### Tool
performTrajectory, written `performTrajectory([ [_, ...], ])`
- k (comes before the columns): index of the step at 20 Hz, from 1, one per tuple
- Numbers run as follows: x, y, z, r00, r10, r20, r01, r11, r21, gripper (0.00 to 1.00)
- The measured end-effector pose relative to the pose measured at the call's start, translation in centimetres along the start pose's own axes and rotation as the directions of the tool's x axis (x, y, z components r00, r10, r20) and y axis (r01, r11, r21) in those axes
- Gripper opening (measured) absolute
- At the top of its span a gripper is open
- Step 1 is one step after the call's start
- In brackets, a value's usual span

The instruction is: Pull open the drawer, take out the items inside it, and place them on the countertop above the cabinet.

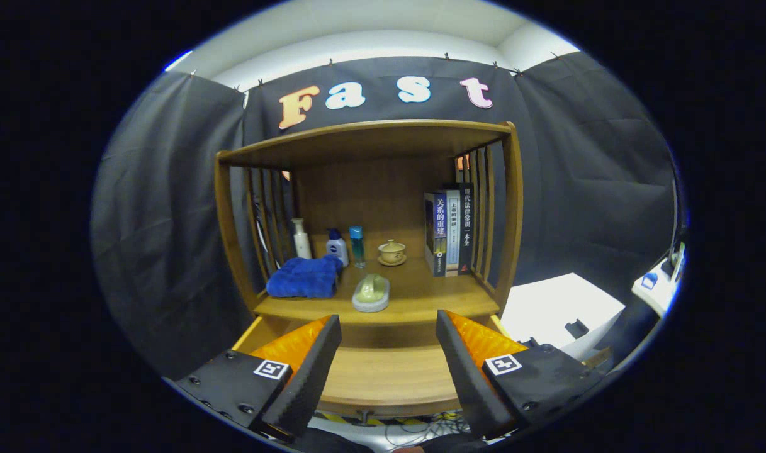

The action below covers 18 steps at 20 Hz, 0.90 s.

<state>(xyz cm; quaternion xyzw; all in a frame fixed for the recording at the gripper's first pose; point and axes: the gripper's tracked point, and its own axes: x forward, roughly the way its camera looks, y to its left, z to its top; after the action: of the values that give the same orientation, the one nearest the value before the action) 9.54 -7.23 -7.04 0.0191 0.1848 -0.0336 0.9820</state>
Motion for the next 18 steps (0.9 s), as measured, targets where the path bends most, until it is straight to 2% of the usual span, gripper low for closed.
performTrajectory([
  [6, -4.2, 2.7, -2.9, 0.997, -0.025, 0.072, 0.027, 0.999, -0.032, 0.98],
  [9, -5.0, 4.5, -4.4, 0.996, 0.014, 0.089, -0.013, 1.0, -0.013, 0.97],
  [11, -5.1, 4.8, -5.3, 0.994, 0.017, 0.111, -0.017, 1.0, -0.009, 0.97],
  [14, -4.4, 3.8, -7.6, 0.991, -0.02, 0.133, 0.021, 1.0, -0.012, 0.97],
  [18, -3.3, 3.5, -11.5, 0.995, -0.031, 0.095, 0.029, 0.999, 0.023, 0.97],
])
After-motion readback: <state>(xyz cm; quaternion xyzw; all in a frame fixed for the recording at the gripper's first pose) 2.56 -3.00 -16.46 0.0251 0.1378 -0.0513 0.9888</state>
